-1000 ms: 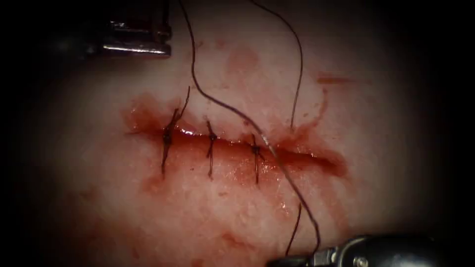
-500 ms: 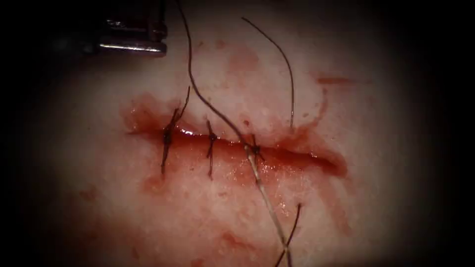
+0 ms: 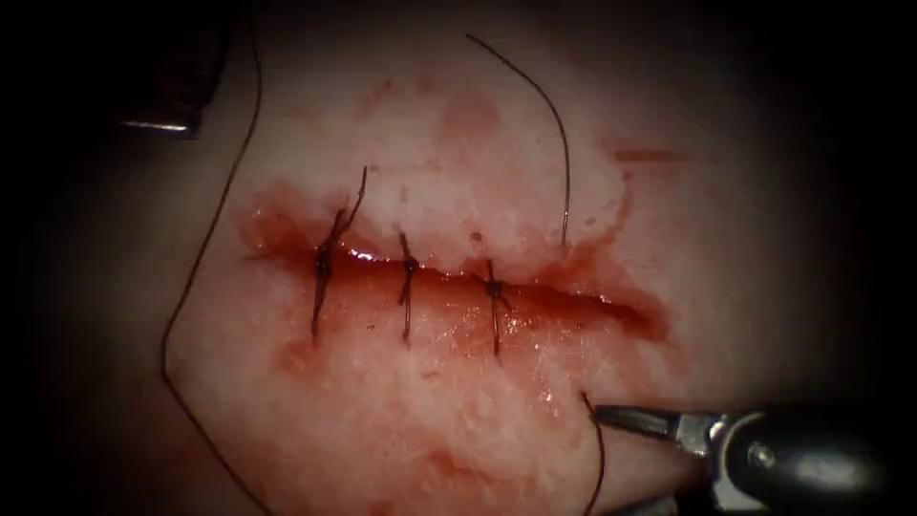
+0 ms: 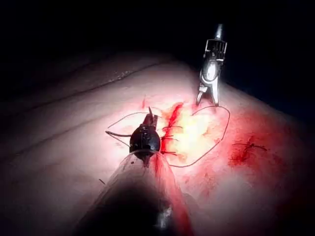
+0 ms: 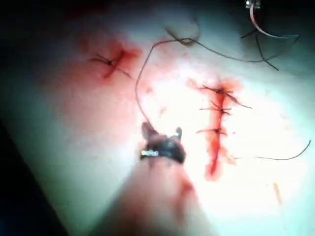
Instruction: Wound Closure
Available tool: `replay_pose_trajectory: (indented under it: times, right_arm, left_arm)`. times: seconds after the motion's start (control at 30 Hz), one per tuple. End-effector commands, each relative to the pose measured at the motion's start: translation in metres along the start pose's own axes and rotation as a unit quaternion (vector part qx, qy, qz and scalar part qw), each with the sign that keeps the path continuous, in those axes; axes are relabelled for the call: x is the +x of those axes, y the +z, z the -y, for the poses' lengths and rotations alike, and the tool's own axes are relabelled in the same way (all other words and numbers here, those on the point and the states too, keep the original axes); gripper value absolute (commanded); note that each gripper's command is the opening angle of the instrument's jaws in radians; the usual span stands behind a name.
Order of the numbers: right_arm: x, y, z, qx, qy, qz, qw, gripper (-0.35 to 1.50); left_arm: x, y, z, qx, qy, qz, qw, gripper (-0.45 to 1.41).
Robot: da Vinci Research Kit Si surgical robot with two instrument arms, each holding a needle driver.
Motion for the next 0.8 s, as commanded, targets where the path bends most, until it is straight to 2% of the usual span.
replay_pose_trajectory:
  times: [0.03,0.23,0.47,0.57,0.6,0.63,0.73,0.8]
  right_arm:
    - [-0.0002,0.0011,-0.0001,0.0,-0.003,0.0,1.0,1.22]
    - [-0.0016,0.0022,0.0001,-0.01,-0.034,0.031,0.999,1.2]
    - [-0.0023,0.004,0.0001,-0.016,-0.047,0.039,0.998,1.2]
    - [-0.0022,0.0045,0.0002,-0.017,-0.059,0.042,0.997,1.12]
    - [-0.002,0.0043,0.0001,-0.017,-0.061,0.042,0.997,0.04]
    - [-0.0019,0.0041,0.0001,-0.008,-0.061,0.04,0.997,-0.35]
    - [-0.0015,0.0032,0.0005,0.026,-0.061,0.042,0.997,-0.35]
    - [-0.0013,0.0029,0.0006,0.03,-0.061,0.044,0.997,-0.35]
  left_arm:
    - [-0.0004,0.0008,0.0002,0.0,0.0,0.0,1.0,-0.45]
    - [-0.0006,0.0011,0.0003,-0.004,0.003,0.002,1.0,-0.45]
    - [-0.0009,0.0012,0.0003,-0.004,0.004,0.002,1.0,-0.45]
    - [-0.0009,0.0013,0.0003,-0.004,0.004,0.003,1.0,-0.45]
    - [-0.001,0.0014,0.0003,-0.003,0.004,0.004,1.0,-0.45]
    - [-0.001,0.0014,0.0003,-0.004,0.001,0.005,1.0,-0.45]
    - [-0.001,0.0016,0.0002,-0.003,0.002,0.005,1.0,-0.45]
    - [-0.001,0.0016,0.0002,-0.003,0.002,0.005,1.0,-0.45]
